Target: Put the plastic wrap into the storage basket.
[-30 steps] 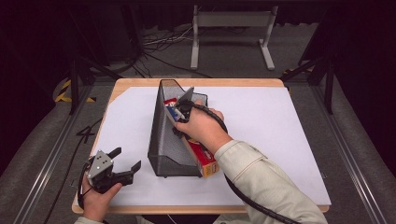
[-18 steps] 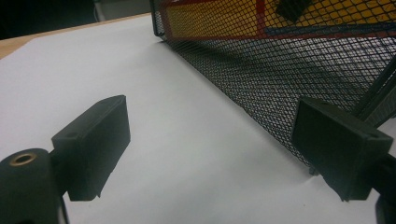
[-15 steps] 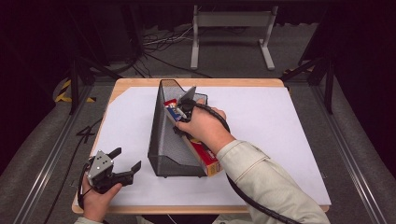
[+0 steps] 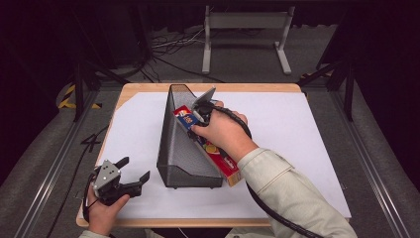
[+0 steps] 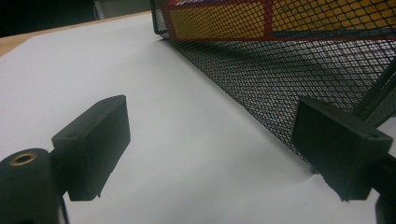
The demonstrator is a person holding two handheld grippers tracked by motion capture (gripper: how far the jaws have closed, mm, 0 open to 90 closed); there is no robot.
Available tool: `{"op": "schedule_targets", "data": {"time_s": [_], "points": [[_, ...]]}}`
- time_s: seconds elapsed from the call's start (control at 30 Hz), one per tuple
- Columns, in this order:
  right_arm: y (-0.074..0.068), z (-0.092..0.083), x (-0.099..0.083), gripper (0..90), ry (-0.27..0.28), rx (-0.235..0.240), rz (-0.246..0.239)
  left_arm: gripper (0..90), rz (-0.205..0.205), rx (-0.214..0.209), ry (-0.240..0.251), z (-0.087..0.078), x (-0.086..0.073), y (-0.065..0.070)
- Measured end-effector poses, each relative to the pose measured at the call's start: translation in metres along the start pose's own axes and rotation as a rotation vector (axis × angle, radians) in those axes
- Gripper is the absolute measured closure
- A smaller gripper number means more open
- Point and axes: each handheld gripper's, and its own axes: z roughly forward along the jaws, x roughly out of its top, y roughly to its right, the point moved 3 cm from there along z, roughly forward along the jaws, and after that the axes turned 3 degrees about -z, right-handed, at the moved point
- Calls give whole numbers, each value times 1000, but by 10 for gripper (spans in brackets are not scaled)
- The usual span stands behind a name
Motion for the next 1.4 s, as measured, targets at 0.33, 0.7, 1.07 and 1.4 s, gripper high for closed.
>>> {"op": "schedule_targets", "data": {"time_s": [0.33,0.7,1.07,1.4], "points": [[4,-28,0,298,195,56,-86,126,2,2,-4,0,0,0],[12,-52,-14,297,454,133,-134,126,3,8,-4,-2,-1,0],[45,-64,-43,310,574,178,-141,126,1,8,-1,-2,-1,-1],[94,-75,-78,302,629,169,-87,126,6,9,-8,-1,0,1]]}}
